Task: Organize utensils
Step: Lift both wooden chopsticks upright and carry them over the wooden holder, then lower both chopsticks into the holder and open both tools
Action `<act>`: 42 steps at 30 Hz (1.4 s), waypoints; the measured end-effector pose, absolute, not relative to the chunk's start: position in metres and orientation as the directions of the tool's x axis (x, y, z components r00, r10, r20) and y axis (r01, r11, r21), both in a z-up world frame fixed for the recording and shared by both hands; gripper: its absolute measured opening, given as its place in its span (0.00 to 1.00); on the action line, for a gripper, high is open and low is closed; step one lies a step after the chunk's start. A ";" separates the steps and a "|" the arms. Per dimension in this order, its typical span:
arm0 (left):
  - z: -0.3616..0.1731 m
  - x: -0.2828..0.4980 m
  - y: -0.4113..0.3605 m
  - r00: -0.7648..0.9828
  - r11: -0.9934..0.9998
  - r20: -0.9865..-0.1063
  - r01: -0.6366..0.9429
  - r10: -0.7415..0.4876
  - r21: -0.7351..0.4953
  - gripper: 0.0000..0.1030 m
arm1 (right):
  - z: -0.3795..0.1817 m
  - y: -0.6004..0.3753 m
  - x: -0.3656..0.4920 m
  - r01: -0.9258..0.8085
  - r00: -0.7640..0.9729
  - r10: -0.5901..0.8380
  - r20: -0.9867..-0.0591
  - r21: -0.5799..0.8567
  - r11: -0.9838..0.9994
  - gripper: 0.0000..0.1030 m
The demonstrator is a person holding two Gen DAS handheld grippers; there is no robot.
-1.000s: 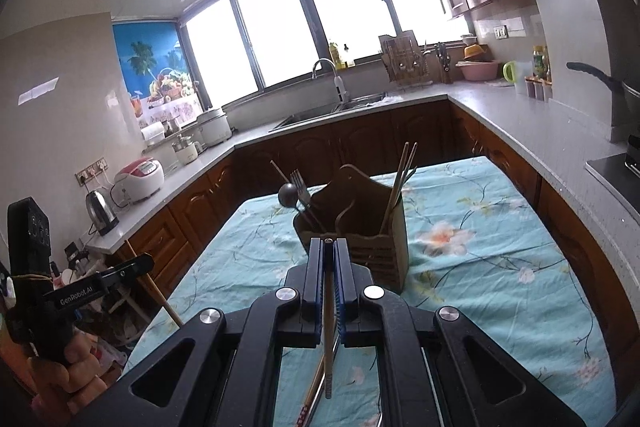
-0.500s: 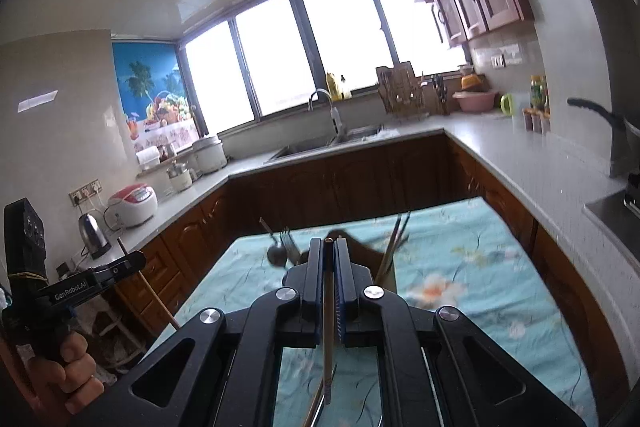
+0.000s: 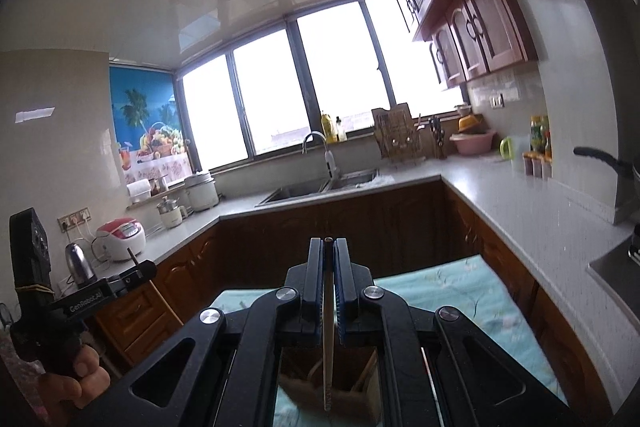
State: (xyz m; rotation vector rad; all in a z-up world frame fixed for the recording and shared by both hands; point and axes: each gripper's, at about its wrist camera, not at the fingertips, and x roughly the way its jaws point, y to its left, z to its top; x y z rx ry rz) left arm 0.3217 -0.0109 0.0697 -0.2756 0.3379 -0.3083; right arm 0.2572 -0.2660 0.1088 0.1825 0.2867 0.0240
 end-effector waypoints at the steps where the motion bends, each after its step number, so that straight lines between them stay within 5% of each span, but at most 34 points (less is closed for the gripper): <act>1: 0.066 0.328 -0.014 0.904 0.920 -0.273 0.243 -0.330 -0.309 0.04 | 0.109 -0.267 0.259 0.002 0.960 0.048 -0.274 0.179 0.984 0.05; 11: 0.015 0.367 -0.055 0.905 0.930 -0.286 0.234 -0.315 -0.283 0.04 | 0.091 -0.269 0.289 0.014 0.964 0.024 -0.263 0.140 0.990 0.05; 22: -0.038 0.407 -0.079 0.860 0.938 -0.394 0.236 -0.324 -0.255 0.05 | 0.032 -0.271 0.312 -0.003 0.923 0.066 -0.379 0.163 0.987 0.05; 42: -0.028 0.417 -0.058 0.801 0.940 -0.494 0.260 -0.338 -0.222 0.07 | 0.008 -0.285 0.316 0.022 0.894 0.079 -0.442 0.220 0.975 0.09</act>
